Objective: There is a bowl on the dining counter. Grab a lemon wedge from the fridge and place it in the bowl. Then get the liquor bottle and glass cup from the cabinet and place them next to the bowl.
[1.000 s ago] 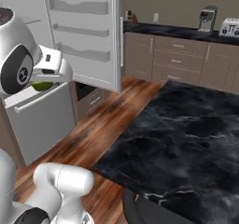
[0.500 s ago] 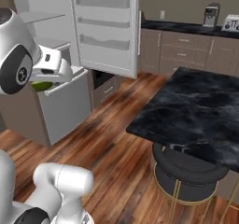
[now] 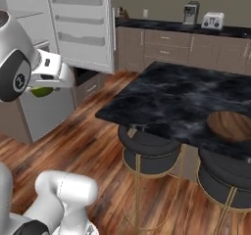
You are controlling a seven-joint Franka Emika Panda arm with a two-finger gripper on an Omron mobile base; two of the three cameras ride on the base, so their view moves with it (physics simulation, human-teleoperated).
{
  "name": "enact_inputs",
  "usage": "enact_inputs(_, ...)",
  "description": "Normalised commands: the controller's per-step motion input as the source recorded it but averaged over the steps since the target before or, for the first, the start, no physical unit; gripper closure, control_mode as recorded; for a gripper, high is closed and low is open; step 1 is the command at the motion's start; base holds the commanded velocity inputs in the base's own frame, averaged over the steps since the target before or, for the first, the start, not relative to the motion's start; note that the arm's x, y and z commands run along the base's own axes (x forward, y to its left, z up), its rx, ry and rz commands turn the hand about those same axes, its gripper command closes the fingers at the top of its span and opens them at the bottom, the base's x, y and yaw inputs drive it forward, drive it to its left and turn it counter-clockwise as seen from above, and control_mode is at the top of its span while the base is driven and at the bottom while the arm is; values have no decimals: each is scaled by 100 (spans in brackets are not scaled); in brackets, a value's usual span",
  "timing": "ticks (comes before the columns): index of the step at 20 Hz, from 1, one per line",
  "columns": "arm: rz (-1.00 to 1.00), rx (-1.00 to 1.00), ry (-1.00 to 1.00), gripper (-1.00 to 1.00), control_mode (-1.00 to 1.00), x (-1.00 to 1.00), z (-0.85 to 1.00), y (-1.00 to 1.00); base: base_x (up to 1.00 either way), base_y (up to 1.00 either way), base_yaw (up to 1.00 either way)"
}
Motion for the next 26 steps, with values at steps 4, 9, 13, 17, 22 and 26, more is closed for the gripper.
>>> enact_inputs(4,0,0,0,100,100,0,0,0,0,-100,-16)
enact_inputs(9,0,0,0,100,100,0,0,0,13,-100,-14)
enact_inputs(13,0,0,0,100,100,0,0,0,74,-96,-6)
enact_inputs(17,0,0,0,100,100,0,0,0,100,-81,0)
enact_inputs(22,0,0,0,100,100,0,0,0,83,-86,-1)
enact_inputs(26,0,1,5,100,-100,29,-16,-24,27,-30,-1)
